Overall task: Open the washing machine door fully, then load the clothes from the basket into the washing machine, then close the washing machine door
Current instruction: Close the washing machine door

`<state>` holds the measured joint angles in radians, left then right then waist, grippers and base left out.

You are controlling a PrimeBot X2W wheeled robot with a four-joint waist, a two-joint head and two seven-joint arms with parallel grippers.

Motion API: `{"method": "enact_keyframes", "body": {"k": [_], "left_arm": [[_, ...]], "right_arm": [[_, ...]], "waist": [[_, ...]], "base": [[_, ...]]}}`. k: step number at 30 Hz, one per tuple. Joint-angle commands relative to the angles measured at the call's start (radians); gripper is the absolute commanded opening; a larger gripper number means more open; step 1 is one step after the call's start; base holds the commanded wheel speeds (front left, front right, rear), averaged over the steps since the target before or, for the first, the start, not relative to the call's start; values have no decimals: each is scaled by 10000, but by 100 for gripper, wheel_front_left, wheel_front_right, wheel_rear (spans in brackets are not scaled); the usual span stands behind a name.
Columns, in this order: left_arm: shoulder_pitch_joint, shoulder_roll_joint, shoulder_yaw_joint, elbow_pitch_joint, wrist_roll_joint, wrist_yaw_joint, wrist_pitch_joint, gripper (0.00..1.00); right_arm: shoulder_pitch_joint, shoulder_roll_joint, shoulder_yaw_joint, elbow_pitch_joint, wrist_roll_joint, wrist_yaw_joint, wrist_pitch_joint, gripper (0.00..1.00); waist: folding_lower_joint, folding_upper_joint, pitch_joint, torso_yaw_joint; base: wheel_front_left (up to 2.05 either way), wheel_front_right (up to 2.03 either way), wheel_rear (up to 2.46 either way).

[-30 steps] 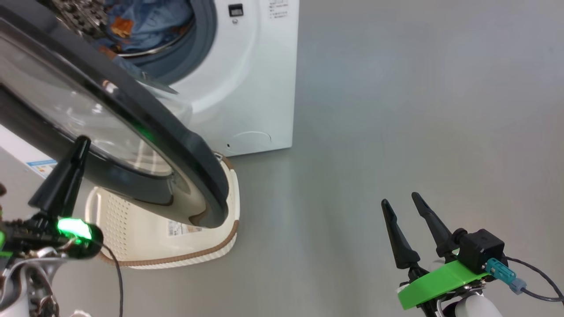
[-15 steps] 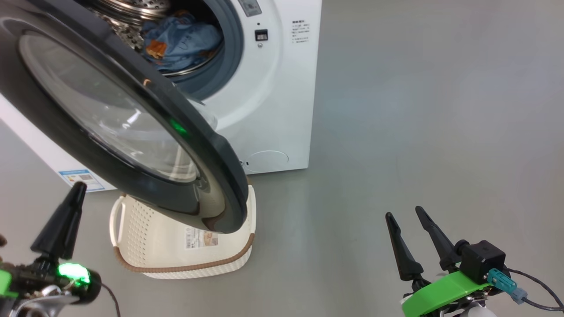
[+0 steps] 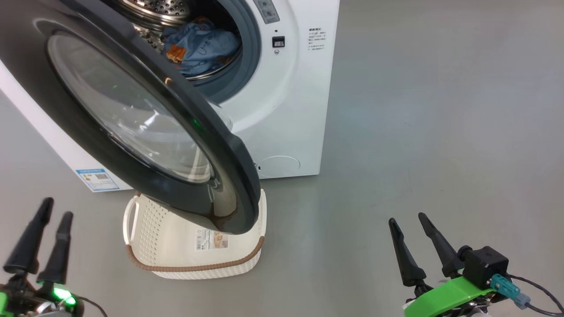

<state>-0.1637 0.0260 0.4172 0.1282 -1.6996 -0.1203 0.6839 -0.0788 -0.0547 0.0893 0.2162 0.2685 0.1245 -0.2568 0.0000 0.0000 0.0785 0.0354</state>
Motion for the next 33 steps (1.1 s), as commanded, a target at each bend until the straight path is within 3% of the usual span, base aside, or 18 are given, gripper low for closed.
{"method": "enact_keyframes", "body": {"k": [1, 9, 13, 18, 23, 25, 29, 33], "left_arm": [[16, 243, 298, -427, 225, -103, -230, 100], [332, 254, 40, -1430, 1692, -103, -1592, 100], [571, 562, -496, -1950, 2830, -103, -2619, 100], [883, 1331, -1487, -2330, 3822, -103, -4487, 100], [1293, 2609, -2966, -2130, 4974, -103, -6822, 100], [1447, 3359, -3929, -1687, 5671, -103, -8418, 100], [1479, 3985, -4737, -1180, 6343, -103, -9266, 100], [1381, 4109, -4790, -844, 7309, -103, -9446, 100]], "right_arm": [[-63, 45, 261, -260, 224, 62, -49, 100], [-46, 45, 266, -300, 207, 62, -49, 100], [-55, 45, 269, -312, 193, 62, -49, 100], [-57, 45, 279, -301, 191, 62, -49, 100], [-50, 45, 280, -298, 194, 62, -49, 100], [-42, 45, 278, -295, 204, 62, -49, 100], [-23, 45, 277, -291, 194, 62, -49, 100], [13, 45, 257, -279, 169, 62, -49, 100]], "waist": [[0, 0, -20, 30], [0, 0, -66, 97], [0, 0, -61, 108], [0, 0, -69, 107], [0, 0, -91, 95], [0, 0, -128, 92], [0, 0, -174, 96], [0, 0, -236, 117]], "base": [[0, 0, 0], [0, 0, 0], [0, 0, 0], [0, 0, 0], [0, 0, 0], [0, 0, 0], [0, 0, 0], [0, 0, 0]]}}
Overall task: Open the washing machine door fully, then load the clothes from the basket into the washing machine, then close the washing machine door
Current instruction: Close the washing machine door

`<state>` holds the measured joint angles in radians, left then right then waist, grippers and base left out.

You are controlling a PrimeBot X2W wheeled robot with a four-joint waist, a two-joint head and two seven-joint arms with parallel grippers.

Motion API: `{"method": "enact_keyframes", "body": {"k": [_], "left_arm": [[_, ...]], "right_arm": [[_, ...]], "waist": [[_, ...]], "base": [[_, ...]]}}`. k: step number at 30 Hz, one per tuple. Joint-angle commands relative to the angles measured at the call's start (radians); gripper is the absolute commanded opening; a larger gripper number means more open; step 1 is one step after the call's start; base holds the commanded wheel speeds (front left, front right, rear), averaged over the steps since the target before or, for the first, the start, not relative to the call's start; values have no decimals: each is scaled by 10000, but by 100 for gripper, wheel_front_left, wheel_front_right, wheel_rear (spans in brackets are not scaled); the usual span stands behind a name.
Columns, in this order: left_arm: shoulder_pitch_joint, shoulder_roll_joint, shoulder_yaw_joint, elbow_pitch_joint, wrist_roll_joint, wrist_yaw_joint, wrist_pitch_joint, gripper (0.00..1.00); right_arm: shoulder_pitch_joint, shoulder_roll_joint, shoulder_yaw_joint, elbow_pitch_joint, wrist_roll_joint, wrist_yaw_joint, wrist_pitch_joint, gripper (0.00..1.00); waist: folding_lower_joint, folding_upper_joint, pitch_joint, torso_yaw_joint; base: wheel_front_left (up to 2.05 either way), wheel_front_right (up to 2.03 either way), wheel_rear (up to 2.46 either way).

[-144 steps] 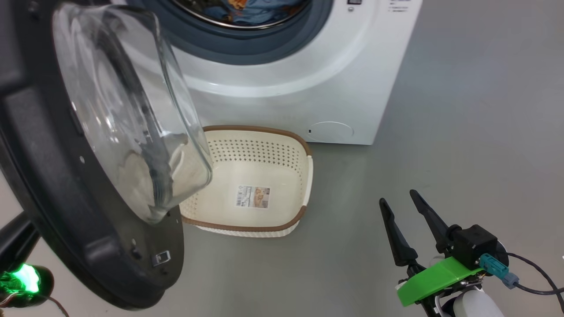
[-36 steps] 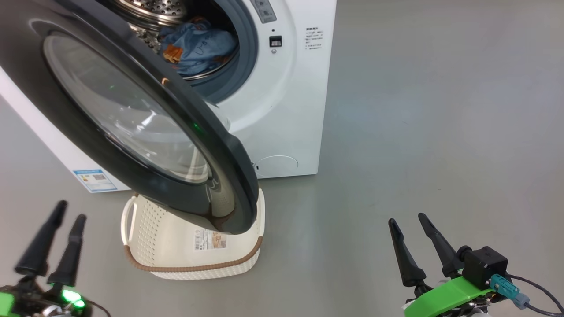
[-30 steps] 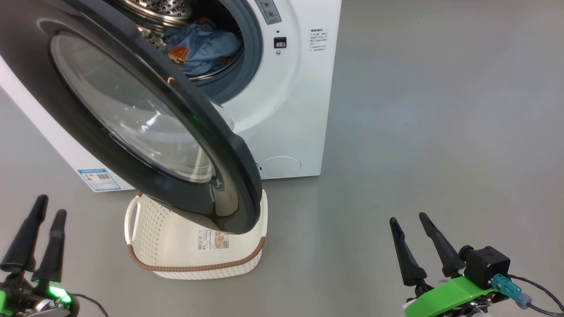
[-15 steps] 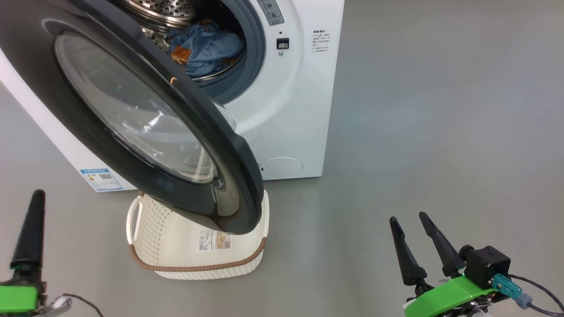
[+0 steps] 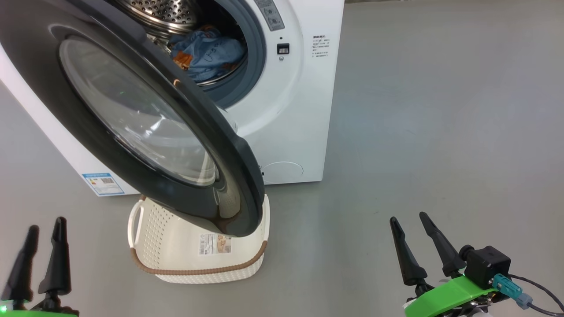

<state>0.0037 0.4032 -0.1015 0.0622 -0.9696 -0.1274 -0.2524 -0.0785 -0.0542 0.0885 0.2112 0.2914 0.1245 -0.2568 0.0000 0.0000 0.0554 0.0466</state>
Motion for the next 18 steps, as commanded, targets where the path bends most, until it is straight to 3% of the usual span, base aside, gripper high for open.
{"method": "enact_keyframes", "body": {"k": [1, 6, 18], "left_arm": [[-284, 304, 523, -190, 433, -32, -86, 100], [49, 128, 806, 15, 2774, -32, -90, 100], [795, -1184, 1918, -220, 5362, -32, -92, 100]], "right_arm": [[19, 40, 261, -229, -60, 62, -49, 100], [51, 40, 280, -214, -59, 62, -49, 100], [159, 40, 313, -213, -16, 62, -49, 100]], "waist": [[0, 0, -17, 7], [0, 0, -87, -16], [0, 0, -193, -61]], "base": [[0, 0, 0], [0, 0, 0], [0, 0, 0]]}}
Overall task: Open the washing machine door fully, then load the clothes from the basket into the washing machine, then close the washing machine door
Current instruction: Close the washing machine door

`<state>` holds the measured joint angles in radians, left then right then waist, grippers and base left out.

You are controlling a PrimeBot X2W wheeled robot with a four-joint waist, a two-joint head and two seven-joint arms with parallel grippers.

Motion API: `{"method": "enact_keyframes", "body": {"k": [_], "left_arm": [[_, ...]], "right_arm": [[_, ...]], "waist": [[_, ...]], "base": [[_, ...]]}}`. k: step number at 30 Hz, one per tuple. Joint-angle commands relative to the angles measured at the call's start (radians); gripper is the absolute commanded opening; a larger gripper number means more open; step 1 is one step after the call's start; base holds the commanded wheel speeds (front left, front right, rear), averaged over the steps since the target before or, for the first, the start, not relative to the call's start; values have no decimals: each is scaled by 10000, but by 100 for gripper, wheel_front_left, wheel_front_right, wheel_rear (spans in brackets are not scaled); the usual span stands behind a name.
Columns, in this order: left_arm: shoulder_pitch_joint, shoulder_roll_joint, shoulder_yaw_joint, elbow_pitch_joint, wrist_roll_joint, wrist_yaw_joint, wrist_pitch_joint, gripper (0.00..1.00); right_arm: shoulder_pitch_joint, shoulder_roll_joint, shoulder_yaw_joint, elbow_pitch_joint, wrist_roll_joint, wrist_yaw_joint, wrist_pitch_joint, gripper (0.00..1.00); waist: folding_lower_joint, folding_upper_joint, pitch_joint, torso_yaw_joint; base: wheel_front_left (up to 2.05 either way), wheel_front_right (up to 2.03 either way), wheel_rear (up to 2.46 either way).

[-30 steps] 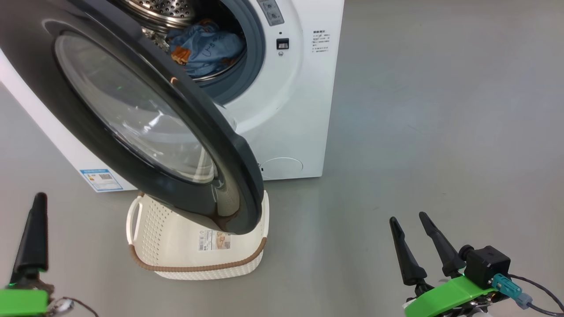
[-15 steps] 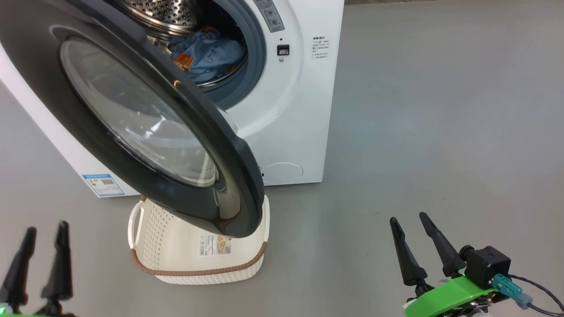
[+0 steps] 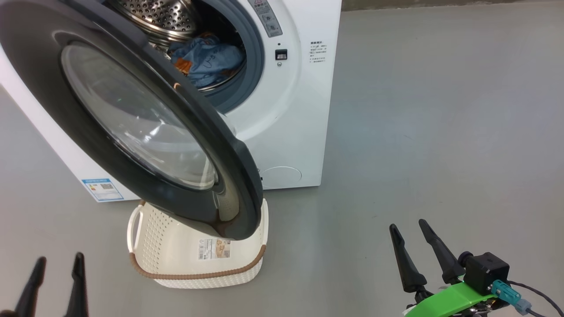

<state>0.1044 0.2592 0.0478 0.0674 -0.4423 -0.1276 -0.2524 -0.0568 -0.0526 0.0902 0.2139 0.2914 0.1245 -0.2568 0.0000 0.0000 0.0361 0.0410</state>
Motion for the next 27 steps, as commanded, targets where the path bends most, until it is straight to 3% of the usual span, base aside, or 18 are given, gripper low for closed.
{"method": "enact_keyframes", "body": {"k": [1, 27], "left_arm": [[-131, 211, 428, -298, 181, -31, -92, 100], [4, -439, 654, 36, 1064, -31, -93, 100]], "right_arm": [[-64, 24, 292, -237, -19, 62, -49, 100], [10, 24, 195, -208, -105, 62, -49, 100]], "waist": [[0, 0, 4, -12], [0, 0, -169, -45]], "base": [[0, 0, 0], [0, 0, 0]]}}
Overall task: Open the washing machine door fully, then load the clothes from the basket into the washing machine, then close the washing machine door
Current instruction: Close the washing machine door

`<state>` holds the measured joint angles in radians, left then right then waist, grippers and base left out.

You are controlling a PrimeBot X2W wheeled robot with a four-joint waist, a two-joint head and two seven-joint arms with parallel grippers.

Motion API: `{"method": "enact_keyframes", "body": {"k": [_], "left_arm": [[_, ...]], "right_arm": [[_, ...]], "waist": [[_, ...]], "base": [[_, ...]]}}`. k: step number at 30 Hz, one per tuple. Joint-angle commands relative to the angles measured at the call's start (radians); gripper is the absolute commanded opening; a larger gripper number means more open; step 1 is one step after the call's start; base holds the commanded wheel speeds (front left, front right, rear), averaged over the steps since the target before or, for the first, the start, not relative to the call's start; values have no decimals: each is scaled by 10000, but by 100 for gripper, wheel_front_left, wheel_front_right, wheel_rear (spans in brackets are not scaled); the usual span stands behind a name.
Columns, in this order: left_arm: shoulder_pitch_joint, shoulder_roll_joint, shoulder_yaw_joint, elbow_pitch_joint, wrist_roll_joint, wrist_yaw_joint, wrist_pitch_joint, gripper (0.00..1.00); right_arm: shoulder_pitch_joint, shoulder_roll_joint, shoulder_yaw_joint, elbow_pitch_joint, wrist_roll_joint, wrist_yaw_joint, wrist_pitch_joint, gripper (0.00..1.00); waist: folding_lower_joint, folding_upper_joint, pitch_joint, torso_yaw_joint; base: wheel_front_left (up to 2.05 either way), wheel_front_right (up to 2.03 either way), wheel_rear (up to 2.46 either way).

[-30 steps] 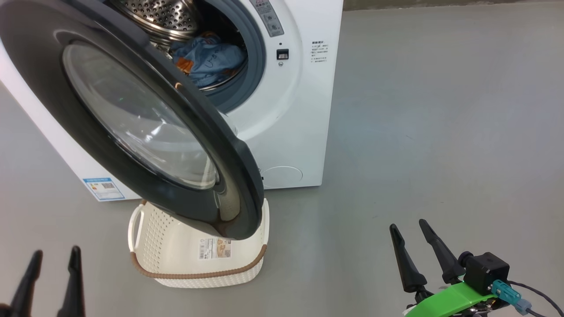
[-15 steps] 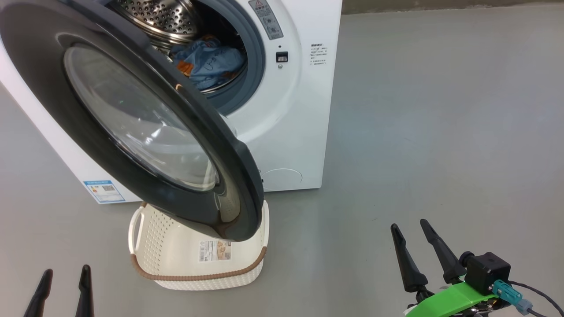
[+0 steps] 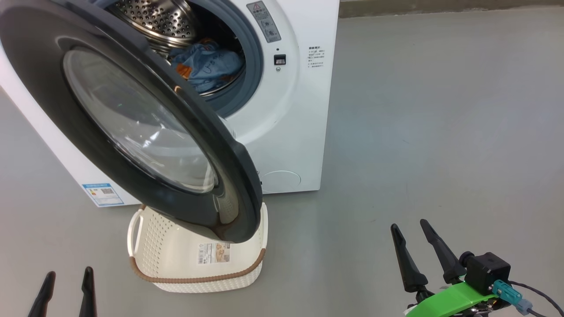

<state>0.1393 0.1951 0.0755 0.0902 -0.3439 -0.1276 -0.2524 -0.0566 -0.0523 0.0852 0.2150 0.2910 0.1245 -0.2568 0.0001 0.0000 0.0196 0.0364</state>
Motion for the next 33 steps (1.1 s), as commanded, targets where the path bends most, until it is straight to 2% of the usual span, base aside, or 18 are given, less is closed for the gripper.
{"method": "enact_keyframes", "body": {"k": [1, 15, 16, 18, 24, 30, 31, 33], "left_arm": [[-353, 193, 378, -187, 85, -31, -93, 100], [-459, 147, 278, -191, 47, -31, -93, 100], [-465, 154, 273, -197, 43, -31, -93, 100], [-480, 151, 278, -224, 31, -31, -93, 100], [-464, 139, 316, -278, -3, -31, -93, 100], [-501, 138, 298, -282, -66, -31, -93, 100], [-501, 138, 298, -282, -66, -31, -93, 100], [-573, 20, 374, -297, -203, -31, -93, 100]], "right_arm": [[8, 21, 240, -216, -100, 62, -49, 100], [28, 21, 234, -198, -70, 62, -49, 100], [37, 21, 232, -192, -70, 62, -49, 75], [68, 21, 248, -100, -40, 62, -49, 0], [-48, 21, -49, -481, 178, 62, -49, 0], [-205, 21, -146, -2457, 222, 62, -49, 0], [-205, 21, -146, -2457, 222, 62, -49, 0], [-253, 21, -12, -3421, 233, 62, -49, 0]], "waist": [[-1, 0, -10, 3], [-1, 0, -55, 46], [-1, 0, -52, 51], [-1, 0, -53, 62], [-1, 0, -23, 61], [-1, 0, 60, 86], [-1, 0, 60, 86], [-1, 0, 103, 155]], "base": [[0, 0, 0], [0, 0, 0], [0, 0, 0], [0, 0, 0], [0, 0, 0], [0, 0, 0], [0, 0, 0], [0, 0, 0]]}}
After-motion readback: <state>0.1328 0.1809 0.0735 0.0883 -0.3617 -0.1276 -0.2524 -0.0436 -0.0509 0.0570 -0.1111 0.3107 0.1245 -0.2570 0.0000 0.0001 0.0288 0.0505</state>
